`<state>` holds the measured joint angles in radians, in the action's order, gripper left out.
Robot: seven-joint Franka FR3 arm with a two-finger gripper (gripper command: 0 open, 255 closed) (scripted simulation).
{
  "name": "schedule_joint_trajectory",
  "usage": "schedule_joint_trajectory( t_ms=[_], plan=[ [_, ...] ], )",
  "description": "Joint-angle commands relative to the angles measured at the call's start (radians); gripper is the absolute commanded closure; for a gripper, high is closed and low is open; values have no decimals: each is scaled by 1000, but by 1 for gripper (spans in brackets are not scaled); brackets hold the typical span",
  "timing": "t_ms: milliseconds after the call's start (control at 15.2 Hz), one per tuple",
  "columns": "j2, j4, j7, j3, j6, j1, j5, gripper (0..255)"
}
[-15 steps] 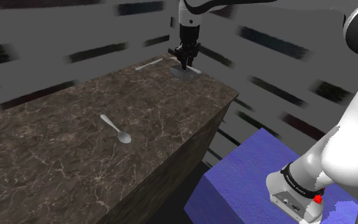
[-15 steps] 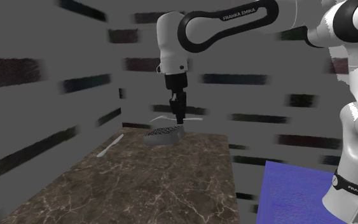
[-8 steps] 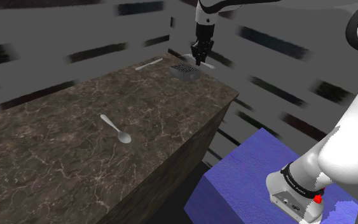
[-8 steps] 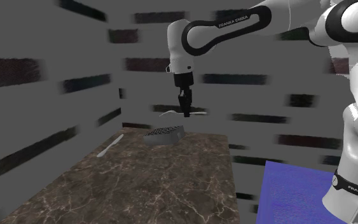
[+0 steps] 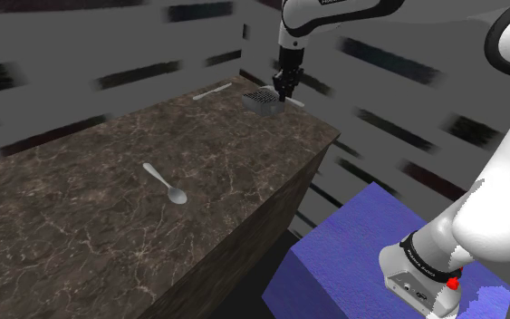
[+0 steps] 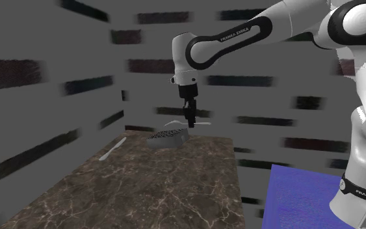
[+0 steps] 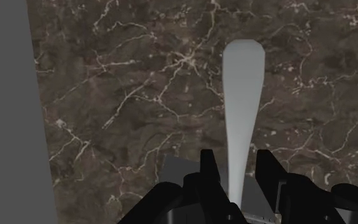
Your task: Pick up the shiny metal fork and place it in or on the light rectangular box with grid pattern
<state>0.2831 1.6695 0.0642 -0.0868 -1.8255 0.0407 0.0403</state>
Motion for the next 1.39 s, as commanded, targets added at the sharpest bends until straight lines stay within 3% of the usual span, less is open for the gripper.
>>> schedule_joint_trajectory(
  t_ms=[0, 660, 726, 1056, 1320],
  plan=[
    [8, 16, 0, 1, -25, 0, 1, 255],
    [14, 30, -1, 1, -44, 0, 2, 255],
    [14, 30, -1, 1, -44, 0, 2, 0],
    [14, 30, -1, 1, -44, 0, 2, 0],
    [10, -92, 1, -1, 82, -2, 0, 0]
  ],
)
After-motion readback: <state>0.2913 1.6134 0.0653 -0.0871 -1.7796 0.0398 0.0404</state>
